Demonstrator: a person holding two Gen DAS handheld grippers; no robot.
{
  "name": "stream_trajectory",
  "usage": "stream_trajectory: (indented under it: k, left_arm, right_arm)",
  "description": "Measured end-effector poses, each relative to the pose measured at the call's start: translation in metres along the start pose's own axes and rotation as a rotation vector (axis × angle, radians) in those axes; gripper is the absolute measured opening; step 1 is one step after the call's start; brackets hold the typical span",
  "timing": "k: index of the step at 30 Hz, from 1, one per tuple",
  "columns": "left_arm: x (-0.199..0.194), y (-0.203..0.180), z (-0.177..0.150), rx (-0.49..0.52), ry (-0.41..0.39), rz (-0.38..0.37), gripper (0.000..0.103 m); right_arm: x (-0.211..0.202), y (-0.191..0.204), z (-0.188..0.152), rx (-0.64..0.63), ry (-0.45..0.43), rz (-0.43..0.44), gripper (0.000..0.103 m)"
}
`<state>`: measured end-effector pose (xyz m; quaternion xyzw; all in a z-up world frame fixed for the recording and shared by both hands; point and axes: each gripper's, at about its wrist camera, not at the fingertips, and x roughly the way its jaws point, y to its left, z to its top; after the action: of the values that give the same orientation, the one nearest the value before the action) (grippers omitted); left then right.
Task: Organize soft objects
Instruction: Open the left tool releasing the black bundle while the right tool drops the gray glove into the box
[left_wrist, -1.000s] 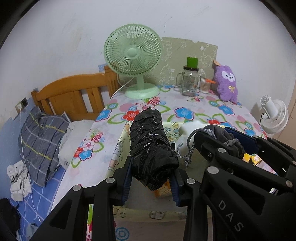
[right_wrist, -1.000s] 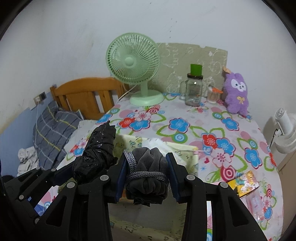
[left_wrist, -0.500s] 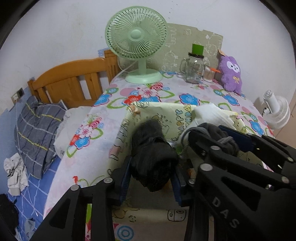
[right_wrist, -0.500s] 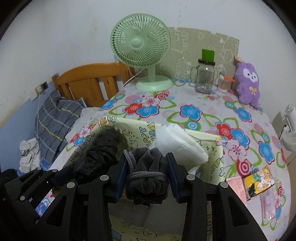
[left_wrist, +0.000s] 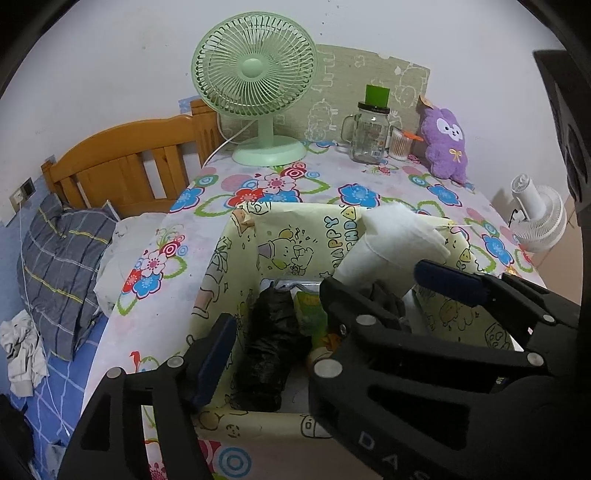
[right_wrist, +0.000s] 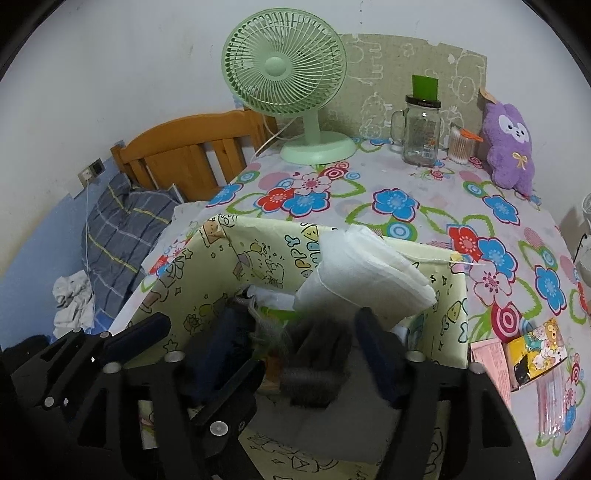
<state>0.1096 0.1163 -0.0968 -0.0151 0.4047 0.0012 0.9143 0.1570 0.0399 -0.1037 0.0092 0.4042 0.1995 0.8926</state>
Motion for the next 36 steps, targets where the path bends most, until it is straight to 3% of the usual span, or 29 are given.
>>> stream_trajectory:
  k: [5, 36]
  left_arm:
    - [-0.004, -0.004, 0.001, -0.001, -0.008, 0.011, 0.081]
    - [-0.066, -0.066, 0.014, 0.053, -0.164, 0.033, 0.097]
  right_arm:
    - [-0.007, -0.003, 0.000, -0.002, -0.021, -0.015, 0.083]
    - [-0.104, -0.045, 0.000, 0.017, -0.198, -0.089, 0.097]
